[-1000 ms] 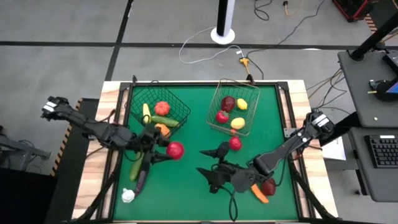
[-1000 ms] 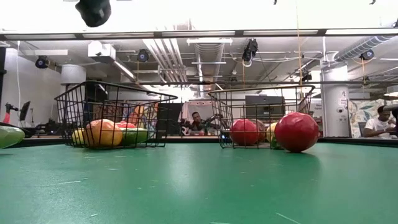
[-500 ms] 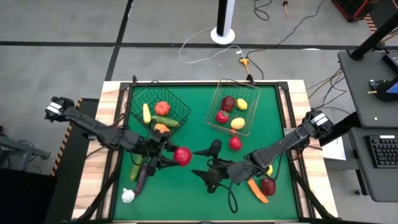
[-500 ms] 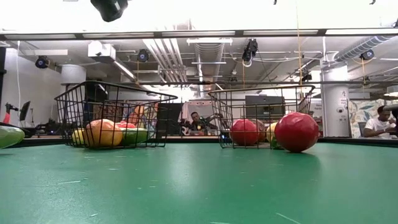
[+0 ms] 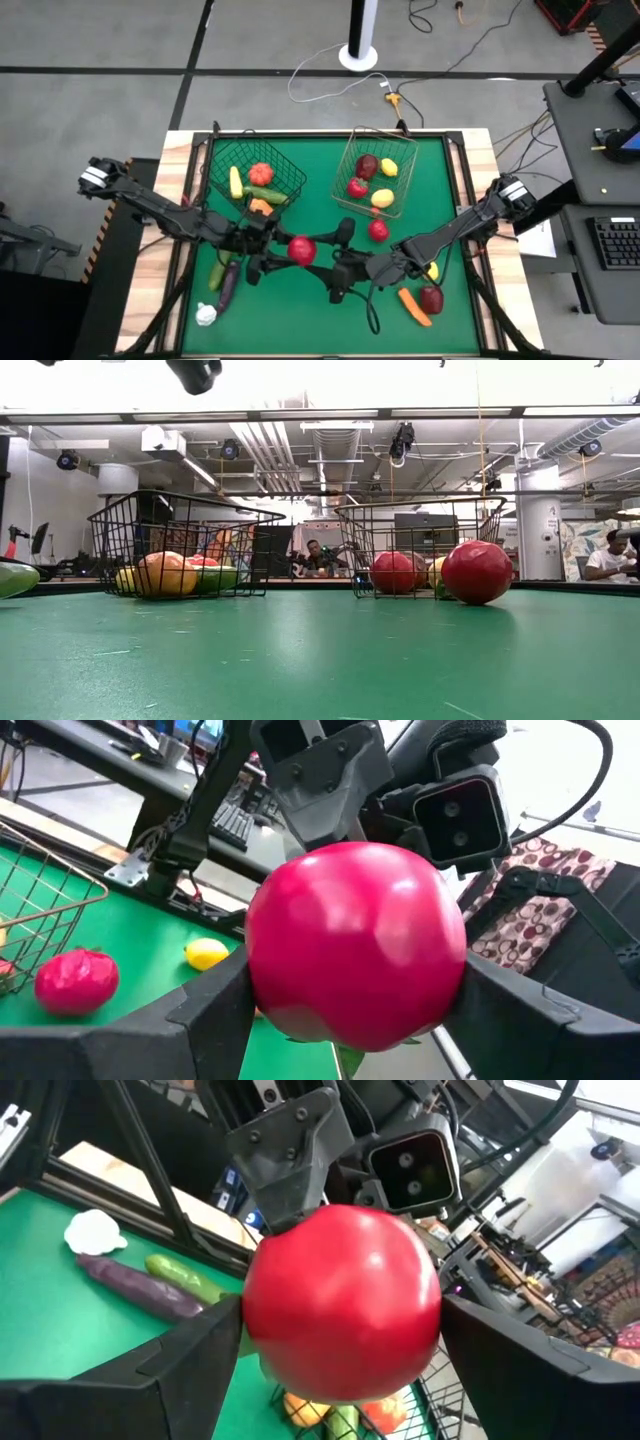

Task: Sort produce into baskets
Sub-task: Put the left red tomato into the gold wire basket

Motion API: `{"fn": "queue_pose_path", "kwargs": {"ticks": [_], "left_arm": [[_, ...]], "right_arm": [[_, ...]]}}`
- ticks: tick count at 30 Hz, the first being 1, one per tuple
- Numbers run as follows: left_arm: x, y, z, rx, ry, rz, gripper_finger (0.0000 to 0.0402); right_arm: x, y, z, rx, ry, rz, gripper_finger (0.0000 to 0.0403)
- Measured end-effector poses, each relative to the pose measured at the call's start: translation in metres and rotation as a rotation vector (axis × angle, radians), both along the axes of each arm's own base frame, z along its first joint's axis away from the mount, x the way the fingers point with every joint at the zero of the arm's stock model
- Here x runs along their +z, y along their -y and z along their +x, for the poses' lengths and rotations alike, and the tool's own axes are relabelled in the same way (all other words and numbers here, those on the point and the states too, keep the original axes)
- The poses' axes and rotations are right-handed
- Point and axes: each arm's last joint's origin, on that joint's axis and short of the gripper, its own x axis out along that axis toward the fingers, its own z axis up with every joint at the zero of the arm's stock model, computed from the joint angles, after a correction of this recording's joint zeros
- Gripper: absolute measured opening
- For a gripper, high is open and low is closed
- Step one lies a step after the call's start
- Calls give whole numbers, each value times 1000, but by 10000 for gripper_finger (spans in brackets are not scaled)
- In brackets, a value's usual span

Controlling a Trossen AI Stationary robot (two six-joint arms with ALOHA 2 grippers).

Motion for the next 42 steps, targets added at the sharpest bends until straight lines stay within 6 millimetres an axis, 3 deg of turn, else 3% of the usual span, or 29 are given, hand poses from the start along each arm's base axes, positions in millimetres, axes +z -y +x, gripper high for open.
{"fn": "queue_pose_path", "kwargs": {"ticks": [12,28,37,42], "left_arm": [[-1,1,2,0,6,7,305],[0,-1,1,12,15,86,320],[-8,-2,2,17,-22,324,320],[-11,-3,1,14,-53,382,320]], "right_arm": [[0,1,0,-1,-5,-10,248],[11,7,-6,-18,24,58,248],[35,22,-18,-207,129,144,247],[48,53,-31,-442,209,334,247]]}}
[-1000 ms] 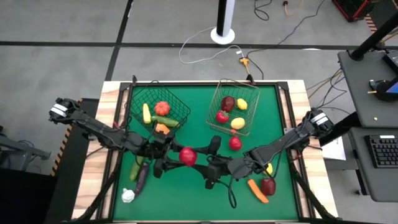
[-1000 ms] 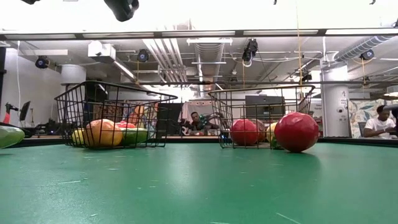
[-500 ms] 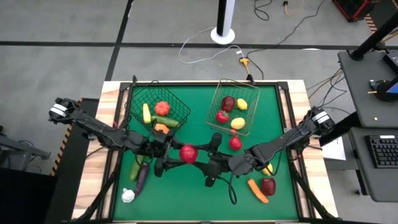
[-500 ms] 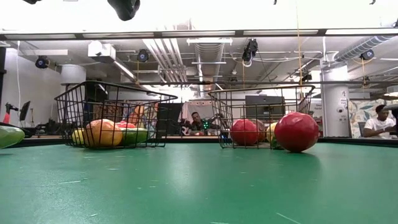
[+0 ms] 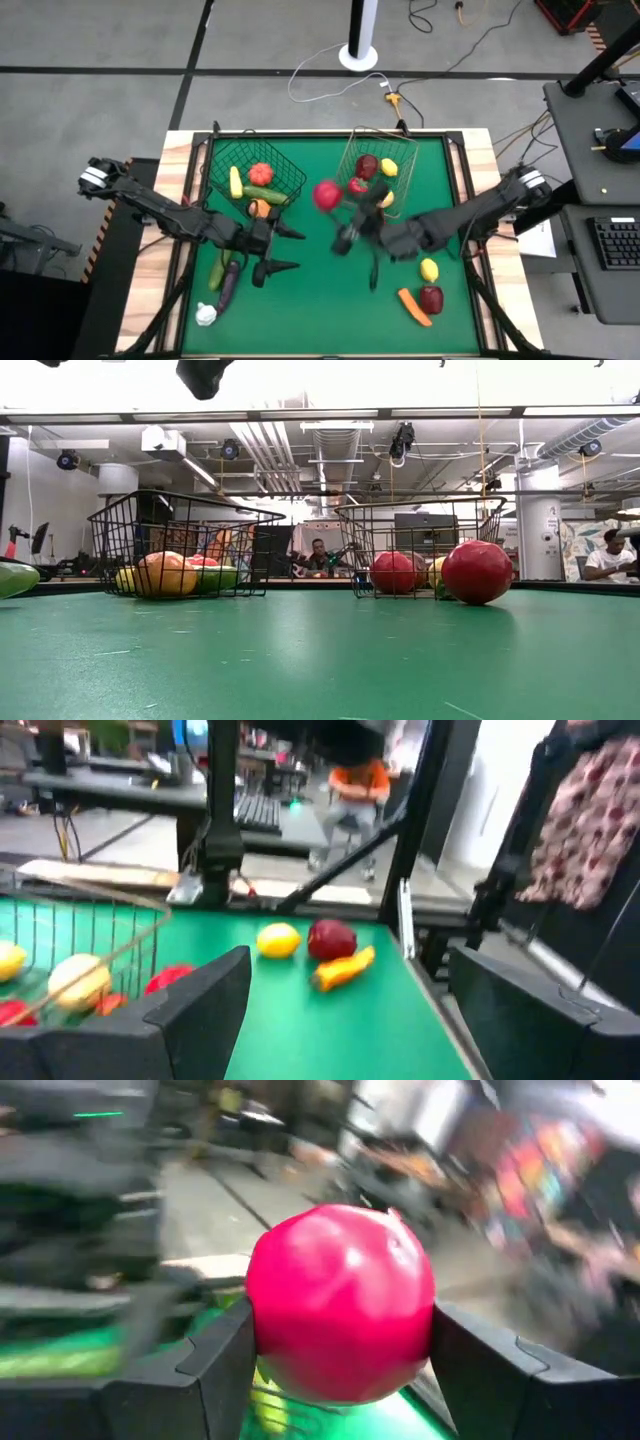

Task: Sort produce into baskets
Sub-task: Put the left red tomato into the gold wire basket

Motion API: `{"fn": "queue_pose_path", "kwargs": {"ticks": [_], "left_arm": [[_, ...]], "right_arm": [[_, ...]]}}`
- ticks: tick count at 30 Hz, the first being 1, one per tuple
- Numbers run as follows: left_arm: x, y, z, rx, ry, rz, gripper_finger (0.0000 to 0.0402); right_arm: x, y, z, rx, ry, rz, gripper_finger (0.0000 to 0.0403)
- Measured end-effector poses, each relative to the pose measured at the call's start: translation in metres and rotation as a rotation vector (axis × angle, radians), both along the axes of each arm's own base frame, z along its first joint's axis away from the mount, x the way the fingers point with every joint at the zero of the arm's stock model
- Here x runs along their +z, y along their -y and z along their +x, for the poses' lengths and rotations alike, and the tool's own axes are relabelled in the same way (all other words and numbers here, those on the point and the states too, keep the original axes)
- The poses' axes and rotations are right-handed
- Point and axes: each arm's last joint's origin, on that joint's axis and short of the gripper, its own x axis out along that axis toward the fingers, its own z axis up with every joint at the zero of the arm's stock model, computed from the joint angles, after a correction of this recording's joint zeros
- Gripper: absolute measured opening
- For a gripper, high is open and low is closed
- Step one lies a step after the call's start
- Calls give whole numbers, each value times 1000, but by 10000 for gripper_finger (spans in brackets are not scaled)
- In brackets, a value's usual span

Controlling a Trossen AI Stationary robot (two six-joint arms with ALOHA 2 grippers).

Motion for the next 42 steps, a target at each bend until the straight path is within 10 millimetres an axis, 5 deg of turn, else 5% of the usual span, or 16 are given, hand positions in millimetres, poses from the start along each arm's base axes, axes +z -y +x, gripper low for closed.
{"fn": "queue_pose_path", "kwargs": {"ticks": [9,15,27,42], "left_arm": [[-14,-9,-10,167,-287,27,320],[-6,-10,-11,200,-360,43,320],[-5,-10,-13,200,-421,6,320],[-33,6,-43,82,-894,-273,320]], "right_arm": [[-23,107,-55,-340,-202,608,247],[-48,156,-86,-670,-501,761,251],[-57,194,-78,-641,-593,734,259],[-77,208,-66,-621,-694,755,338]]}}
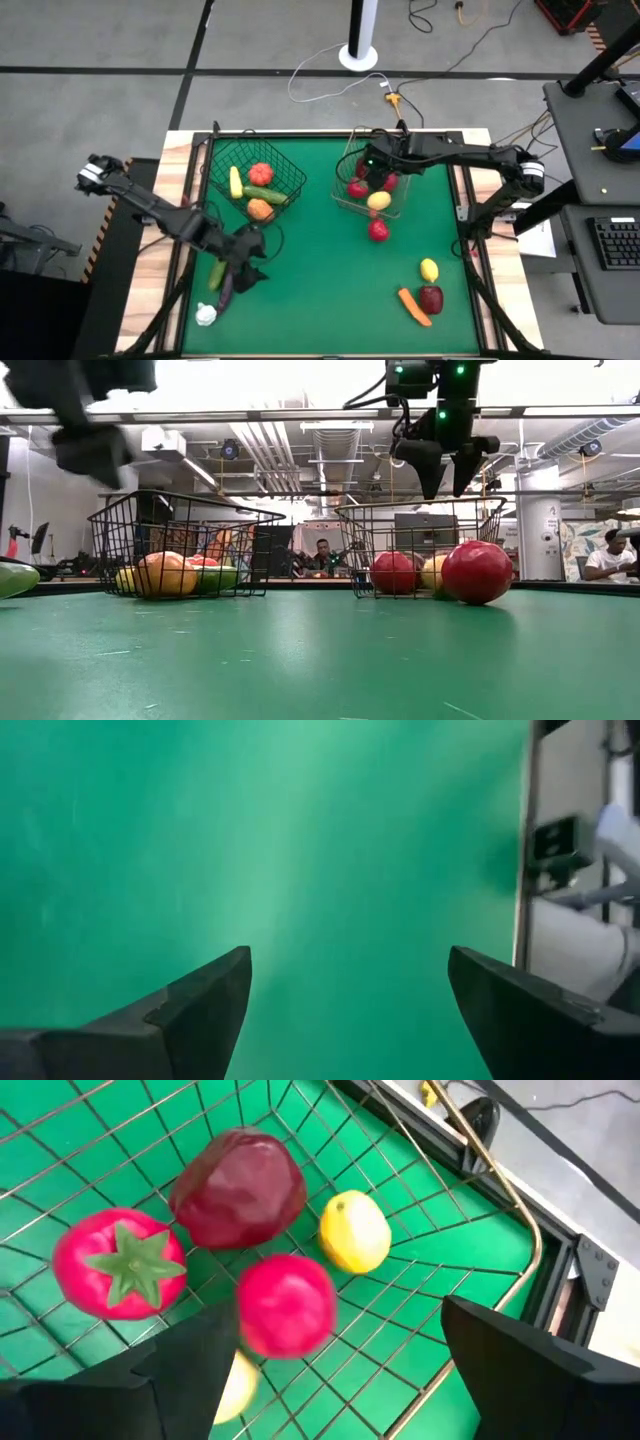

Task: Sort produce into baskets
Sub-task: Put the left red tomato into the gold wire basket, then put the violet eggplant into the black wire basket

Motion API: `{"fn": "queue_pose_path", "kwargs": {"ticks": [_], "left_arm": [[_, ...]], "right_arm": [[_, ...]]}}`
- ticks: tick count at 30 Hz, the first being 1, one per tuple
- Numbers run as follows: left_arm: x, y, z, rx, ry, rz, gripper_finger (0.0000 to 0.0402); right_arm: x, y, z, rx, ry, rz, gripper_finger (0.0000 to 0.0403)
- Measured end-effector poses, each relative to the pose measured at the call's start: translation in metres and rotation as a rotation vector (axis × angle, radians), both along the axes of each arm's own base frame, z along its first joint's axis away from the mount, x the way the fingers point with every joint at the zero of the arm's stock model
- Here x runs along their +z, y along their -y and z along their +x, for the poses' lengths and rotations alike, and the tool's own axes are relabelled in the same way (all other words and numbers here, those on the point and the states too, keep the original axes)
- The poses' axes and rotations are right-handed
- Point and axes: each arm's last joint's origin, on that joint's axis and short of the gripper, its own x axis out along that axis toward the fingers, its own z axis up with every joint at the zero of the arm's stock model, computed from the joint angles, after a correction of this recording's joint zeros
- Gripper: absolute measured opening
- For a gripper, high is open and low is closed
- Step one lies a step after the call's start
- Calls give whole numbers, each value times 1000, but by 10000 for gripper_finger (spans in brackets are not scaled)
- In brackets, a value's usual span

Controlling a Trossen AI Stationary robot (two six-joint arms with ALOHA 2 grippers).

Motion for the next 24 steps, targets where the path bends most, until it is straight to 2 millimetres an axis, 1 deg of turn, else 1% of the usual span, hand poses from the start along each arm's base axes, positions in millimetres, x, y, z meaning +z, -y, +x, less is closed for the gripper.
{"fn": "queue_pose_path", "kwargs": {"ticks": [3,7,11,18,22,24], "left_arm": [[-4,7,-9,43,-83,-35,316],[-6,15,-18,111,-168,-129,309],[-7,25,-23,153,-232,-219,300],[-10,37,-31,220,-339,-317,284],[-5,43,-28,266,-384,-311,281],[-1,45,-26,297,-449,-243,279]], "right_arm": [[2,0,-1,7,5,-3,340],[4,-1,-2,12,19,-8,336],[5,-1,1,26,37,-16,334],[5,-2,4,39,55,-22,338],[5,-4,4,45,56,-23,334],[6,-5,5,49,62,-25,332]]}}
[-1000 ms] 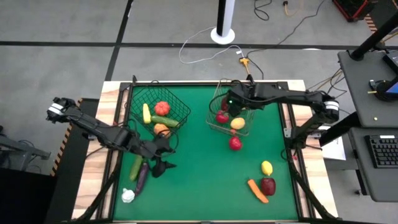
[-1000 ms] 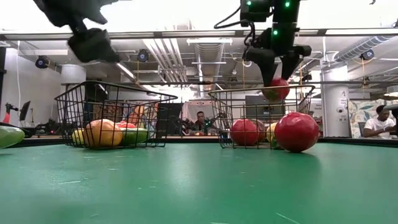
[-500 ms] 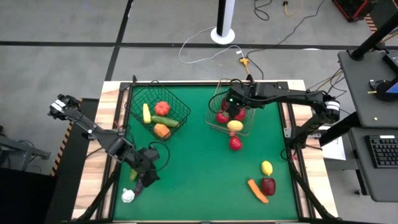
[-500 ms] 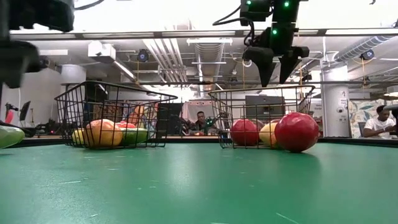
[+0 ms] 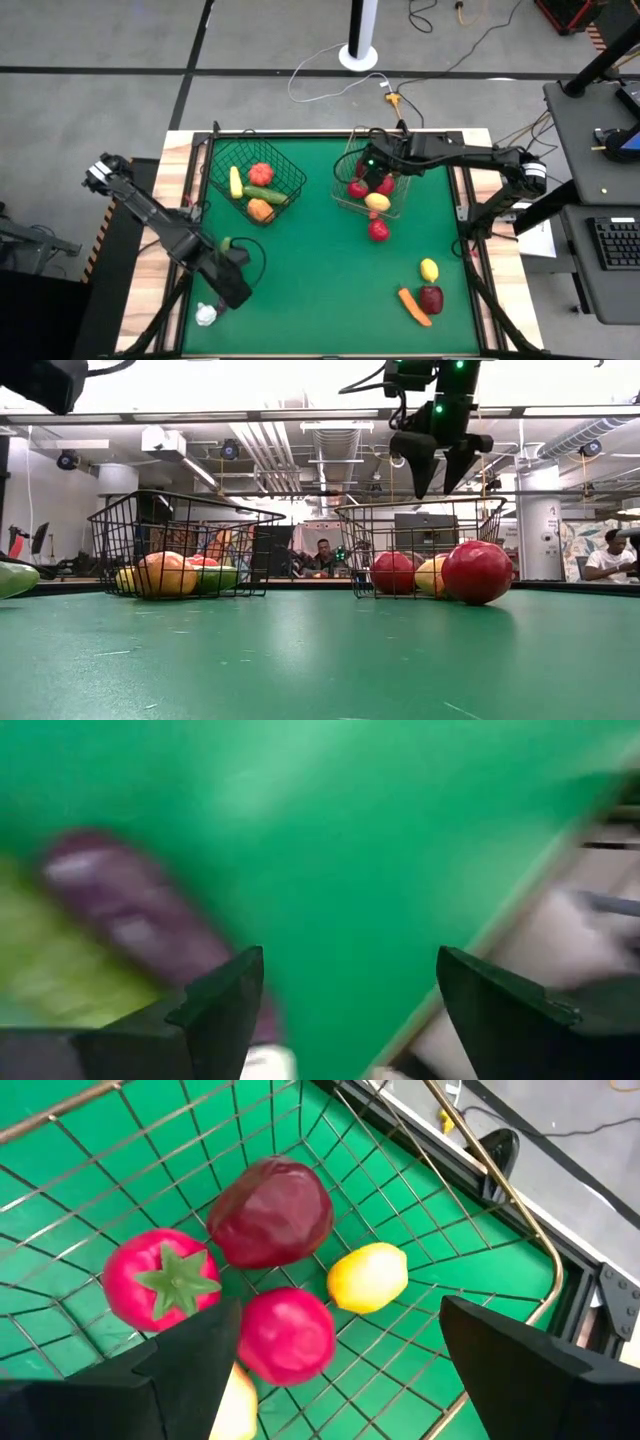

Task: Sort produce into baskets
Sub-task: Put the violet eggplant into the black wire basket

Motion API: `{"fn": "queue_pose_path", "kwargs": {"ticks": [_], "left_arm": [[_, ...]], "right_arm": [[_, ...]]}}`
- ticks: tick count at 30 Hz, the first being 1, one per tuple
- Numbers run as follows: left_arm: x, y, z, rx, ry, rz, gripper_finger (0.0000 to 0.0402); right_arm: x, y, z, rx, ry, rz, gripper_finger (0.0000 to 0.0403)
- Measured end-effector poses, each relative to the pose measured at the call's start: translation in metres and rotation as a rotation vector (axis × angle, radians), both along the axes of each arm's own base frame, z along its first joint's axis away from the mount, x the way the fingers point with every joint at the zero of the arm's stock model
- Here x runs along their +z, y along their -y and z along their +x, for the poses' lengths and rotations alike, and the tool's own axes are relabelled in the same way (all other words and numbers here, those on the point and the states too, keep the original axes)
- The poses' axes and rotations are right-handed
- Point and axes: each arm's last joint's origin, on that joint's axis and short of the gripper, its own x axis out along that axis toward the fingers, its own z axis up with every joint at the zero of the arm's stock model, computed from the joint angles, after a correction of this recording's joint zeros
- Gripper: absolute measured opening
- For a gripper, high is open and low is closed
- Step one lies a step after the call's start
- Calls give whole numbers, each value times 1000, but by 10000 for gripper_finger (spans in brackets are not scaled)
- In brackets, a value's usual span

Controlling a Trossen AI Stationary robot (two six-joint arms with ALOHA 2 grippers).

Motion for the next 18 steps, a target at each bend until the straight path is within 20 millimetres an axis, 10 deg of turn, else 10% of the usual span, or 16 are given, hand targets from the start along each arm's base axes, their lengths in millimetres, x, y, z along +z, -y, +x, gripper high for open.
{"fn": "queue_pose_path", "kwargs": {"ticks": [18], "left_arm": [[-28,11,15,-84,-280,349,274]], "right_arm": [[1,-23,10,83,37,-9,331]]}}
